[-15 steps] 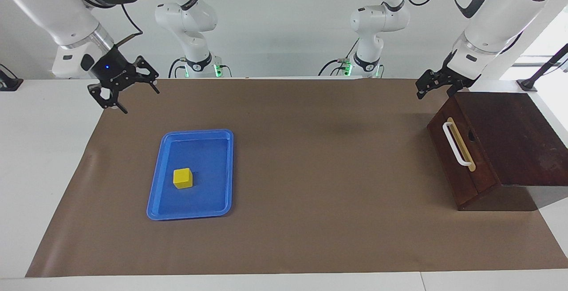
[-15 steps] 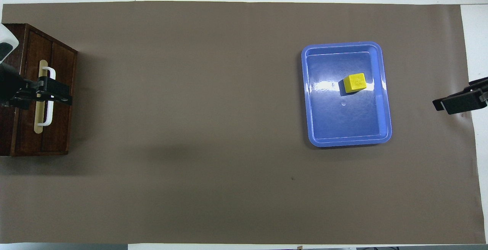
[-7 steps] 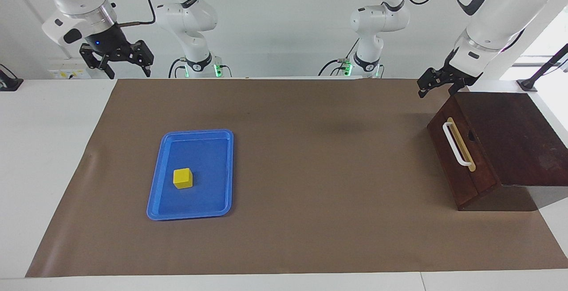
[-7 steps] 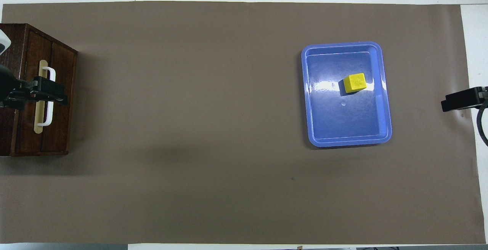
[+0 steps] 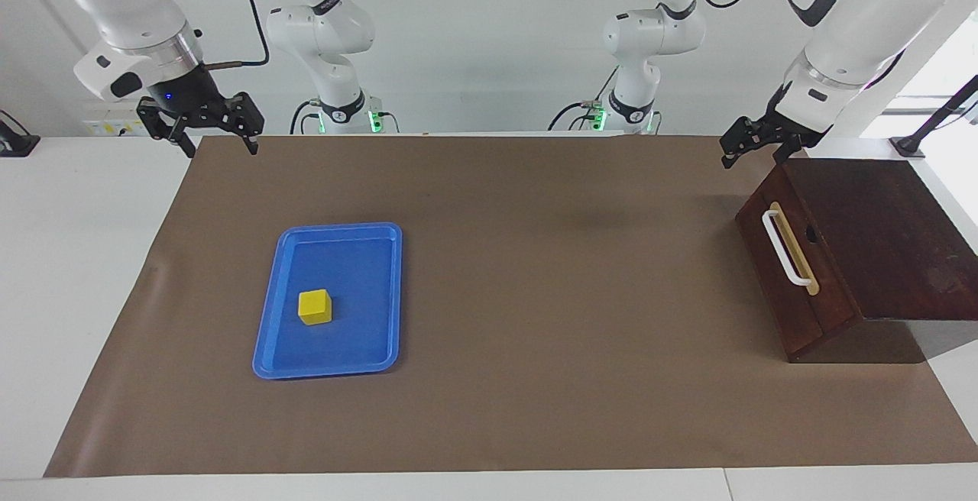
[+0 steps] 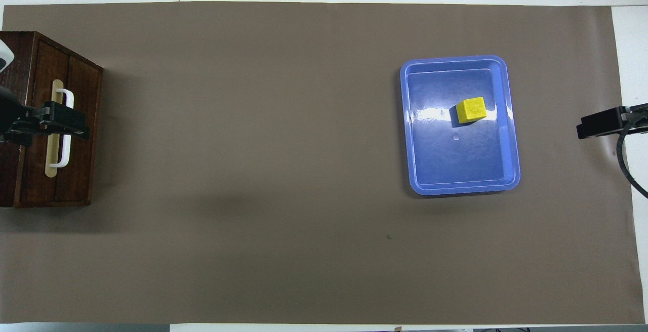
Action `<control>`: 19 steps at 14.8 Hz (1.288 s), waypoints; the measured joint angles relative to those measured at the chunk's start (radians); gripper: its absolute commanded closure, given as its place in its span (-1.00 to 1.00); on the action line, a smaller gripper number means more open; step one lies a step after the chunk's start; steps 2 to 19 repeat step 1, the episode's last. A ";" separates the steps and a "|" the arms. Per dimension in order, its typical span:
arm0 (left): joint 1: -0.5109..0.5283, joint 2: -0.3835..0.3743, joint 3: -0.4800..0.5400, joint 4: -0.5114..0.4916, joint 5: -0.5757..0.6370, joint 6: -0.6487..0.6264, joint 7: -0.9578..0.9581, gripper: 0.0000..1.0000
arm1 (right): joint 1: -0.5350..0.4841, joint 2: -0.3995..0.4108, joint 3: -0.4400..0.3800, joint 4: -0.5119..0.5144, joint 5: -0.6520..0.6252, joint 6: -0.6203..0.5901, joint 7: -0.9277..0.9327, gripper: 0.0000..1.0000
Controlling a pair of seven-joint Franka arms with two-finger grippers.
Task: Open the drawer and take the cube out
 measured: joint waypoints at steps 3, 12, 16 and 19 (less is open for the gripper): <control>0.000 0.000 0.000 0.000 0.000 0.000 0.000 -1.00 | 0.000 0.000 0.000 0.000 0.000 0.000 0.000 -1.00; 0.000 0.000 0.000 0.000 0.000 0.000 0.000 -1.00 | 0.000 0.000 0.000 0.000 0.000 0.000 0.000 -1.00; 0.000 0.000 0.000 0.000 0.000 0.000 0.000 -1.00 | 0.000 0.000 0.000 0.000 0.000 0.000 0.000 -1.00; 0.000 0.000 0.000 0.000 0.000 0.000 0.000 -1.00 | 0.000 0.000 0.000 0.000 0.000 0.000 0.000 -1.00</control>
